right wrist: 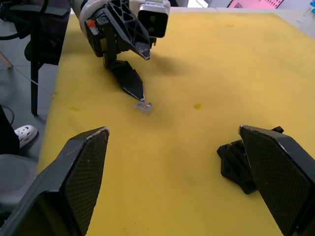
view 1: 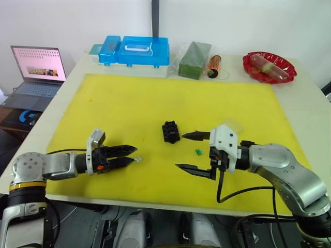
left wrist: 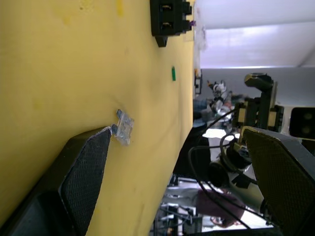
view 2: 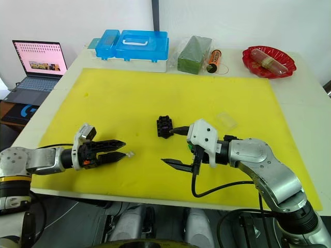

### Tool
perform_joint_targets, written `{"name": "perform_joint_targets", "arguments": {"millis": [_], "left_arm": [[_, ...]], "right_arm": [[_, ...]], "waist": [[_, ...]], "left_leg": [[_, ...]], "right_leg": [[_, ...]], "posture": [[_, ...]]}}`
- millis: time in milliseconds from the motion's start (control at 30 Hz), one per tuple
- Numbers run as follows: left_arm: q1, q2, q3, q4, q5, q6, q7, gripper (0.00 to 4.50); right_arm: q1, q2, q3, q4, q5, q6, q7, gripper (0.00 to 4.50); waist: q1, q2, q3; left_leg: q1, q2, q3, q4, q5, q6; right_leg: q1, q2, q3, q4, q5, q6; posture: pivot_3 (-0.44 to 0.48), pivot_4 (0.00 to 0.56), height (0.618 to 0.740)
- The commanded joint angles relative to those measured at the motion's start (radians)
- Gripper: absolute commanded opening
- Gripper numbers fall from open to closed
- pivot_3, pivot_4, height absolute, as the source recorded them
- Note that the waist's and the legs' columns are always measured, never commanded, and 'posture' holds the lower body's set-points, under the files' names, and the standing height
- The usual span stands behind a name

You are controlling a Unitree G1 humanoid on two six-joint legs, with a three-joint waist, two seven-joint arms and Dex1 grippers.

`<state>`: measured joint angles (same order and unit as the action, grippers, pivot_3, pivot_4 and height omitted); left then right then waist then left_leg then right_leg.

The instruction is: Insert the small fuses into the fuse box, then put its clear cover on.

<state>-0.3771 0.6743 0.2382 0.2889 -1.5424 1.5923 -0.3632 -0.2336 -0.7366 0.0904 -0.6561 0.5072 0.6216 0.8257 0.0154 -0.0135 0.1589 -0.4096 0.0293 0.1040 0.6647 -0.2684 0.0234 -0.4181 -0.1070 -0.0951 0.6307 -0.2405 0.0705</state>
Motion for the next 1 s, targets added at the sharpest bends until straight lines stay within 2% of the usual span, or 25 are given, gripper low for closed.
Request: {"name": "perform_joint_targets", "arguments": {"millis": [33, 200, 567, 700, 800, 1000], "left_arm": [[0.000, -0.007, -0.062, 0.000, 0.064, 0.022, -0.009, 4.50], [-0.010, -0.022, -0.068, 0.002, 0.148, 0.022, -0.028, 4.50], [-0.049, -0.141, -0.002, 0.037, 0.237, 0.018, -0.033, 4.50], [-0.034, -0.147, -0.027, 0.013, 0.262, 0.022, -0.039, 4.50], [-0.014, -0.148, -0.047, -0.014, 0.326, 0.009, -0.035, 3.95], [-0.001, -0.135, -0.095, -0.003, 0.480, -0.077, -0.041, 1.83]], "right_arm": [[-0.021, -0.002, -0.028, -0.035, 0.016, 0.002, -0.013, 4.48], [-0.031, 0.000, -0.032, -0.034, 0.023, 0.012, -0.025, 4.48], [-0.051, 0.002, -0.029, -0.011, 0.018, 0.013, -0.035, 4.48], [-0.062, 0.003, -0.025, 0.002, 0.011, 0.011, -0.037, 4.48], [-0.066, 0.005, -0.022, 0.004, 0.010, 0.012, -0.040, 4.50], [-0.077, 0.003, -0.019, 0.016, 0.005, 0.011, -0.038, 4.50]], "waist": [[0.000, 0.000, 0.000], [0.000, 0.002, -0.001], [0.027, 0.009, -0.005], [0.028, 0.009, -0.006], [0.026, 0.012, -0.007], [0.024, 0.018, -0.011]], "left_leg": [[0.000, 0.000, 0.000, 0.000, 0.000, 0.000], [0.000, -0.001, 0.000, 0.000, 0.000, 0.001], [0.002, -0.007, -0.004, 0.001, -0.002, 0.004], [0.002, -0.009, -0.006, 0.001, -0.002, 0.004], [0.002, -0.010, -0.009, 0.001, -0.002, 0.005], [0.002, -0.010, -0.012, 0.001, -0.003, 0.005]], "right_leg": [[0.000, 0.000, 0.000, 0.000, 0.000, 0.000], [0.000, -0.001, -0.001, 0.000, 0.000, 0.000], [0.003, -0.010, -0.007, -0.003, 0.000, 0.000], [0.004, -0.012, -0.008, -0.004, 0.000, 0.000], [0.006, -0.012, -0.010, -0.006, 0.000, 0.000], [0.009, -0.012, -0.014, -0.010, 0.000, 0.000]], "posture": [[0.000, 0.150, 0.740], [0.000, 0.150, 0.740], [0.000, 0.150, 0.740], [0.000, 0.150, 0.740], [0.000, 0.150, 0.740], [0.000, 0.150, 0.740]]}}
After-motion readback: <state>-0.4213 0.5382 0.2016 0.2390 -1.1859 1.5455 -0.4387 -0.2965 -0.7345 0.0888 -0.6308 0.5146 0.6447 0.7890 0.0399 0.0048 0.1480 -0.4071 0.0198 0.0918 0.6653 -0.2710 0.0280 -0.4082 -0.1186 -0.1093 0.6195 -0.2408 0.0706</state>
